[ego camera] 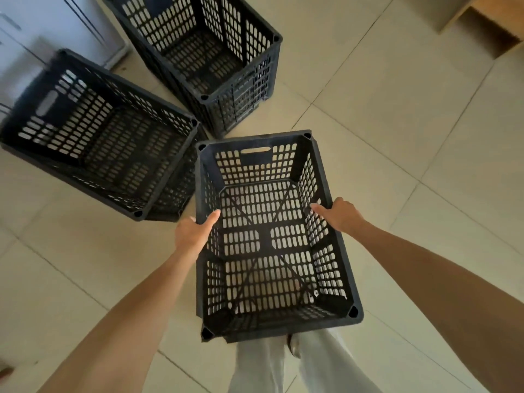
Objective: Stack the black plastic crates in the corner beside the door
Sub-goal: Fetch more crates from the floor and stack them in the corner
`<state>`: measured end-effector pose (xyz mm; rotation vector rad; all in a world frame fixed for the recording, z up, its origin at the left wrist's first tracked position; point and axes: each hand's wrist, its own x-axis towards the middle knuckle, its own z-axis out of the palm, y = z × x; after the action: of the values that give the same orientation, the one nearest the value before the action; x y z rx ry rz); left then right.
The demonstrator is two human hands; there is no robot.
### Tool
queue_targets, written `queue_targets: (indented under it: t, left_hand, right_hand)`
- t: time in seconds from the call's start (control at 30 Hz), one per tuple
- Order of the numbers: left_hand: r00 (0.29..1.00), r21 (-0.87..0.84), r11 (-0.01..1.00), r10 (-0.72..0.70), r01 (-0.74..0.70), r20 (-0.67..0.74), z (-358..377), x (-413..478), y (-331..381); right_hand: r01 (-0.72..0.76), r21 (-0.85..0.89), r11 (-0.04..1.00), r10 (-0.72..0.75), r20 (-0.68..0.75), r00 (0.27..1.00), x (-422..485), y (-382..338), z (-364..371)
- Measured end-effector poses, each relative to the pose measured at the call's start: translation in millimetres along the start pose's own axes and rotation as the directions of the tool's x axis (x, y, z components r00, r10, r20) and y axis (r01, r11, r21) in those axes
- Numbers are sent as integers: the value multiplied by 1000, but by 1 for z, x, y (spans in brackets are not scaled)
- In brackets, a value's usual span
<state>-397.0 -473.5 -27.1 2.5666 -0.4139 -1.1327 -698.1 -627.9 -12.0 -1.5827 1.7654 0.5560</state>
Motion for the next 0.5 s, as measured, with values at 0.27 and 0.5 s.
queue_targets:
  t: [0.27,0.5]
  left_hand:
    - [992,8,997,78,-79,95,-62,-78,73]
    - [971,-44,978,206,-202,119,-150,-142,175]
  right_hand:
    - [-84,66,994,82,39,996,-91,24,-87]
    - [-48,151,987,50,-4,999,-183,20,-193]
